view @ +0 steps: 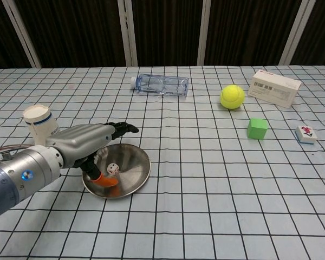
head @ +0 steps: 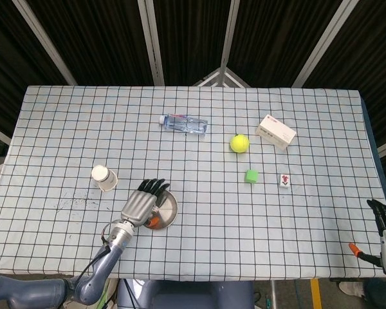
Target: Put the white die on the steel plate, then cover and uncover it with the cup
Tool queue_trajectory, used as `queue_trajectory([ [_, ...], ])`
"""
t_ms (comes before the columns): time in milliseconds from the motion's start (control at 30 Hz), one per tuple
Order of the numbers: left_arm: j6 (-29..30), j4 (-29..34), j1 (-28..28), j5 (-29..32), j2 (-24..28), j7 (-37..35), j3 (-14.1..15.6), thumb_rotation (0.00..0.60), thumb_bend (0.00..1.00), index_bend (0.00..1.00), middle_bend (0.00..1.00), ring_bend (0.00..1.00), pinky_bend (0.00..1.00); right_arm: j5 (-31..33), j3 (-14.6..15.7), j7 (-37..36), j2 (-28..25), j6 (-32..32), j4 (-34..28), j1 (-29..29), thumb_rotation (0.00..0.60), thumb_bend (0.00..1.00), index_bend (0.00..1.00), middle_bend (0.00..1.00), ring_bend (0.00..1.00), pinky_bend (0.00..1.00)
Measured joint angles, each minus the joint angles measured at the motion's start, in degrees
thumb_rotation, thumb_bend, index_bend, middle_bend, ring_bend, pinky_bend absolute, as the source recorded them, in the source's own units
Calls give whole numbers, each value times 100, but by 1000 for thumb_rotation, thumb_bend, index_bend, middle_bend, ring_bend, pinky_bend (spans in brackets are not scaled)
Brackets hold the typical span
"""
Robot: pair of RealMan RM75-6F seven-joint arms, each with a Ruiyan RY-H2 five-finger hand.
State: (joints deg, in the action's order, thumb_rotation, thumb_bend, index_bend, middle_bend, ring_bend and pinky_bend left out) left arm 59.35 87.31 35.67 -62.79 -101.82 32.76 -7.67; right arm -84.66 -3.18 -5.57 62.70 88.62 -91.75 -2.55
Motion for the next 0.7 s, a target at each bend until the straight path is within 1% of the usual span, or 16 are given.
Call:
queue_trajectory([
  [167,231,360,-80,-461,332,-130,101,600,342,14,0,0,25,-27,10,-2,-1,9,-12,-2,600,42,116,124,116,15],
  [300,709,576,-202,-1038,584,-288,147,600,342,51,0,0,25,-48,15,6,-3,25,-38,-5,600,42,116,124,116,15],
  [333,927,646,-262,-1222,699,-330,154,600,342,56,0,0,25,-51,16,7,-5,29,-42,-6,600,42,116,125,116,15],
  [400,1154,715,-336,-1342,863,-330,148,600,342,67,0,0,25,-64,20,9,-10,43,-61,-12,600,42,116,125,116,15],
  [533,1278,804,-421,-1329,1230,-112,125,600,342,75,0,0,28,-84,23,-5,-38,83,-104,-27,600,41,116,125,116,15],
  [700,1173,916,-435,-901,1693,168,-30,600,342,99,6,0,29,-69,40,-24,-62,37,-115,-30,600,42,116,125,115,15],
])
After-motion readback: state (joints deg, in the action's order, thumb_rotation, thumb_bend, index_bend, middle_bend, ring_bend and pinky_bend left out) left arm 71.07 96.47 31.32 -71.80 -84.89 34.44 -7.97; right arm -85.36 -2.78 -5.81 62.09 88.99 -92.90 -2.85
